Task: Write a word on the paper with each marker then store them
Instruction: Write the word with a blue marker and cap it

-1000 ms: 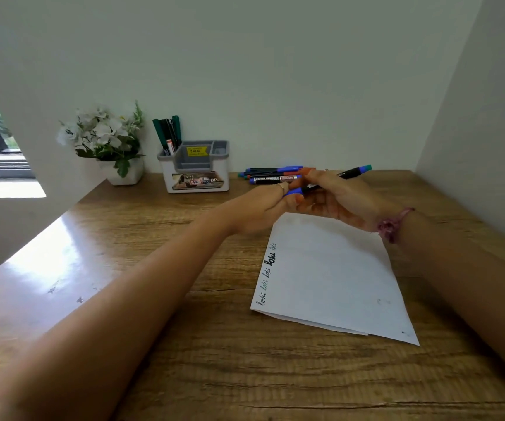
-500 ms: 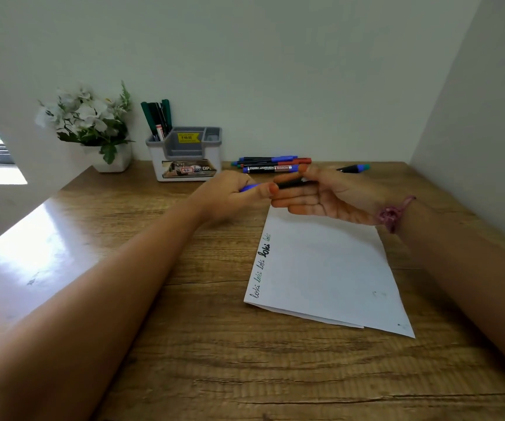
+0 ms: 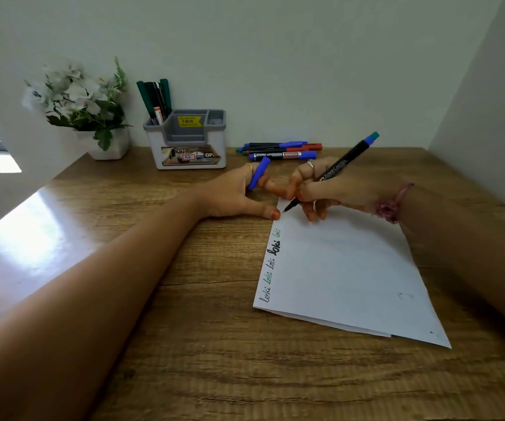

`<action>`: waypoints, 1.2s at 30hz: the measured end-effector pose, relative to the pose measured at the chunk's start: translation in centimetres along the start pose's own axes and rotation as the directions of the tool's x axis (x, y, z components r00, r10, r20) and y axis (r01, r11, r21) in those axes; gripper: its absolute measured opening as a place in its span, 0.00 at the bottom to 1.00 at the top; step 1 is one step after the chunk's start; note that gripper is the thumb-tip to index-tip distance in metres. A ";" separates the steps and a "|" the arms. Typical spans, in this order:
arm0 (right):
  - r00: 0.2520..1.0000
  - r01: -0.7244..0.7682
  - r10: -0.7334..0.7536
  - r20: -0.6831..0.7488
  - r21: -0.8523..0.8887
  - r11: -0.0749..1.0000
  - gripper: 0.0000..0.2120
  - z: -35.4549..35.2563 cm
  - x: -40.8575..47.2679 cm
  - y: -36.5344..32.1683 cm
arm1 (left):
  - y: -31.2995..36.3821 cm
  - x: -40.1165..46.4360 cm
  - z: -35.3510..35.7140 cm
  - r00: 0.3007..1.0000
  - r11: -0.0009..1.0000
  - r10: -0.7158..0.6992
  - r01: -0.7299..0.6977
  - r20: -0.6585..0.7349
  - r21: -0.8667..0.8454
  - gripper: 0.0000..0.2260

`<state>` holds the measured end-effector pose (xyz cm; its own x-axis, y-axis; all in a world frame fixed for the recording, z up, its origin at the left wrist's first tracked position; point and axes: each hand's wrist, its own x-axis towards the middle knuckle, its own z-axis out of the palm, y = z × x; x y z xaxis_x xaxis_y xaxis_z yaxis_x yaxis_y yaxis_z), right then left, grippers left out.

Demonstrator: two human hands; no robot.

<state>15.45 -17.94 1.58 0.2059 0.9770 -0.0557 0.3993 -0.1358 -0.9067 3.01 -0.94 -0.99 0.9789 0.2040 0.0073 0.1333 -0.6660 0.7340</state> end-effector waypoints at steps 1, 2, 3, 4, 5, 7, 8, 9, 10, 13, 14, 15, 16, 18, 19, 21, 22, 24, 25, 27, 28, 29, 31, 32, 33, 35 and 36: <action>1.000 -0.001 0.001 0.026 0.016 1.000 0.05 0.1 0.3 0.2 | -0.1 0.1 0.0 1.000 1.000 -0.010 0.010 0.006 0.009 0.24; 0.999 0.009 -0.011 0.048 0.037 0.999 0.06 0.4 0.5 0.4 | -0.1 0.1 -0.1 1.000 1.000 -0.016 0.016 0.014 0.008 0.23; 0.998 0.026 -0.029 0.062 0.044 0.999 0.06 0.7 0.6 0.6 | -0.1 0.1 -0.1 1.000 1.000 -0.013 0.013 0.026 0.007 0.23; 0.997 0.046 -0.047 0.065 0.024 0.999 0.07 0.9 0.7 0.8 | -0.2 0.2 -0.1 0.999 1.000 -0.016 0.015 0.032 0.014 0.24; 0.996 0.072 -0.071 0.055 -0.013 0.997 0.08 1.0 0.7 0.9 | -0.2 0.2 -0.1 0.999 1.000 -0.013 0.012 0.034 0.021 0.25; 0.988 0.154 -0.154 0.013 -0.051 0.987 0.09 1.3 0.9 1.0 | -0.1 0.4 -0.1 0.999 1.000 0.004 -0.005 0.044 0.018 0.27; 0.982 0.189 -0.190 -0.016 -0.045 0.981 0.07 1.4 1.0 1.0 | -0.1 0.3 -0.1 0.999 1.000 0.000 -0.001 0.050 0.013 0.28; 0.978 0.204 -0.206 -0.045 -0.036 0.978 0.04 1.4 1.2 1.0 | -0.1 0.4 -0.2 0.998 1.000 -0.014 0.013 0.053 0.010 0.28; 0.975 0.207 -0.209 -0.075 -0.034 0.978 0.03 1.4 1.3 1.2 | -0.1 0.4 -0.2 0.998 1.000 -0.020 0.019 0.057 0.002 0.26; 0.966 0.206 -0.213 -0.144 -0.061 0.977 0.02 1.8 1.5 2.2 | 0.0 0.5 -0.3 0.998 0.999 -0.033 0.033 0.061 -0.005 0.25; 0.964 0.209 -0.217 -0.153 -0.062 0.976 0.02 1.9 1.5 2.4 | 0.1 0.4 -0.3 0.997 0.999 -0.038 0.038 0.064 -0.003 0.26; 0.964 0.213 -0.220 -0.153 -0.059 0.975 0.02 2.0 1.5 2.6 | 0.0 0.4 -0.3 0.997 0.999 -0.044 0.045 0.063 -0.002 0.25; 0.964 0.215 -0.222 -0.146 -0.062 0.975 0.03 2.0 1.5 2.6 | 0.1 0.4 -0.3 0.997 0.999 -0.050 0.050 0.062 -0.003 0.24; 0.966 0.218 -0.226 -0.126 -0.074 0.973 0.03 2.0 1.5 2.7 | 0.1 0.4 -0.4 0.996 0.998 -0.056 0.057 0.063 -0.002 0.26; 0.967 0.219 -0.226 -0.120 -0.071 0.973 0.02 1.9 1.6 2.7 | 0.2 0.4 -0.4 0.996 0.998 -0.059 0.059 0.064 0.002 0.27; 0.966 0.221 -0.228 -0.121 -0.070 0.973 0.02 1.9 1.7 2.9 | 0.2 0.3 -0.3 0.997 0.999 -0.042 0.042 0.060 0.002 0.24; 0.966 0.222 -0.230 -0.121 -0.077 0.972 0.03 1.9 1.7 3.0 | 0.3 0.2 -0.2 0.998 1.000 -0.026 0.026 0.053 -0.003 0.20; 0.965 0.225 -0.235 -0.117 -0.091 0.970 0.03 1.9 1.7 3.0 | 0.4 0.2 -0.1 1.000 1.000 -0.007 0.007 0.023 -0.006 0.14; 0.966 0.224 -0.234 -0.113 -0.094 0.970 0.02 1.9 1.7 2.9 | 0.4 0.2 -0.1 1.000 1.000 -0.001 0.001 0.005 -0.004 0.14; 0.968 0.220 -0.229 -0.105 -0.093 0.971 0.03 2.0 1.6 2.8 | 0.5 0.2 0.0 1.000 1.000 0.005 -0.005 -0.015 -0.002 0.13; 0.967 0.223 -0.231 -0.104 -0.085 0.971 0.03 2.0 1.6 2.8 | 0.4 0.3 0.0 1.000 1.000 0.008 -0.009 -0.020 -0.004 0.14; 0.967 0.227 -0.234 -0.103 -0.077 0.971 0.03 2.0 1.6 2.8 | 0.5 0.3 0.1 1.000 1.000 0.009 -0.009 -0.019 -0.009 0.15; 0.964 0.233 -0.241 -0.109 -0.078 0.969 0.02 2.1 1.6 2.9 | 0.6 0.3 0.0 1.000 1.000 0.009 -0.009 -0.009 -0.024 0.14; 0.964 0.228 -0.237 -0.118 -0.089 0.970 0.02 2.0 1.7 3.0 | 0.6 0.3 0.0 1.000 0.999 0.015 -0.015 0.002 -0.029 0.12; 0.965 0.220 -0.232 -0.124 -0.103 0.970 0.04 2.0 1.8 3.0 | 0.6 0.3 0.0 1.000 0.999 0.019 -0.019 0.000 -0.031 0.11; 0.967 0.209 -0.225 -0.117 -0.137 0.968 0.11 2.0 2.0 3.2 | 0.5 0.3 0.1 1.000 0.999 0.026 -0.026 -0.018 -0.029 0.11; 0.968 0.208 -0.224 -0.109 -0.143 0.968 0.12 2.0 2.0 3.1 | 0.5 0.3 0.1 0.999 0.999 0.028 -0.029 -0.018 -0.030 0.12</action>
<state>15.33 -16.11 -2.18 0.2073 0.9586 0.1952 0.5572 0.0483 -0.8290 3.41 -1.23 -0.69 0.9794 0.1978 0.0399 0.1005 -0.6498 0.7534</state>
